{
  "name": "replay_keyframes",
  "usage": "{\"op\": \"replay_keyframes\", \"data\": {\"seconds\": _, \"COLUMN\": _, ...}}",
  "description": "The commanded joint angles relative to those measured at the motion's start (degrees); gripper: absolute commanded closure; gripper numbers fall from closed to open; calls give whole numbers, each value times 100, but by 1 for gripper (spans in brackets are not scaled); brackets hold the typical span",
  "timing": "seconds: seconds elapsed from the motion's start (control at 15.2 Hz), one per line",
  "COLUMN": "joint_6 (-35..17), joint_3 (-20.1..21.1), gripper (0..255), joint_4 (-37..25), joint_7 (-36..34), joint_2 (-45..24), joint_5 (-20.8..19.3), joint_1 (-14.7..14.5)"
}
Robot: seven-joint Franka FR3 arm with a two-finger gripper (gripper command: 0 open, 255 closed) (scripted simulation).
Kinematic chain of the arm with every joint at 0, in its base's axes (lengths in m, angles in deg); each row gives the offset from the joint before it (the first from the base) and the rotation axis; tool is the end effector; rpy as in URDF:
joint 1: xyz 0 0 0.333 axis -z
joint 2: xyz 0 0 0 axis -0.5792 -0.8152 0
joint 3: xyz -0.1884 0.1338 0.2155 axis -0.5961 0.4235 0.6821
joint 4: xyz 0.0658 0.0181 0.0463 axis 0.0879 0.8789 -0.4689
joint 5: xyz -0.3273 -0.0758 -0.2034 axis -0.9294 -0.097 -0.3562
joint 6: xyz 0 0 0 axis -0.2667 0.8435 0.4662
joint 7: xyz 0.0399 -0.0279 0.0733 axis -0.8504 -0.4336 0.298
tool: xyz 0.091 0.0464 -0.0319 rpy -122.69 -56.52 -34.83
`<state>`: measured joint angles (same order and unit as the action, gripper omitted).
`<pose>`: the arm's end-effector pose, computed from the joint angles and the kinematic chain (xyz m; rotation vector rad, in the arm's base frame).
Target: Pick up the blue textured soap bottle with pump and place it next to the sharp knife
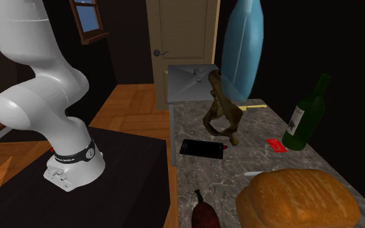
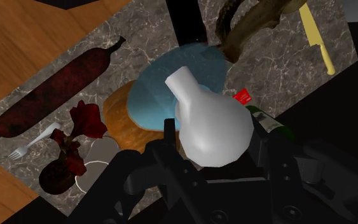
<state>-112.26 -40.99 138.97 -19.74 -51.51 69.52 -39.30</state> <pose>0.5216 0.0478 0.7494 -2.9720 0.3491 0.0526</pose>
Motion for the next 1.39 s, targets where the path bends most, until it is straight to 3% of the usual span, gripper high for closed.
{"op": "replay_keyframes", "data": {"seconds": 0.0, "joint_6": 186, "joint_3": 0, "gripper": 255, "joint_4": -328, "joint_7": -32, "joint_2": -139, "joint_5": 15, "joint_1": 3}}
{"op": "replay_keyframes", "data": {"seconds": 0.59, "joint_6": -1097, "joint_3": 585, "gripper": 255, "joint_4": 1638, "joint_7": -1037, "joint_2": 713, "joint_5": -45, "joint_1": -622}}
{"op": "replay_keyframes", "data": {"seconds": 1.32, "joint_6": -2299, "joint_3": 1349, "gripper": 255, "joint_4": 2700, "joint_7": -2286, "joint_2": 776, "joint_5": -69, "joint_1": -1279}}
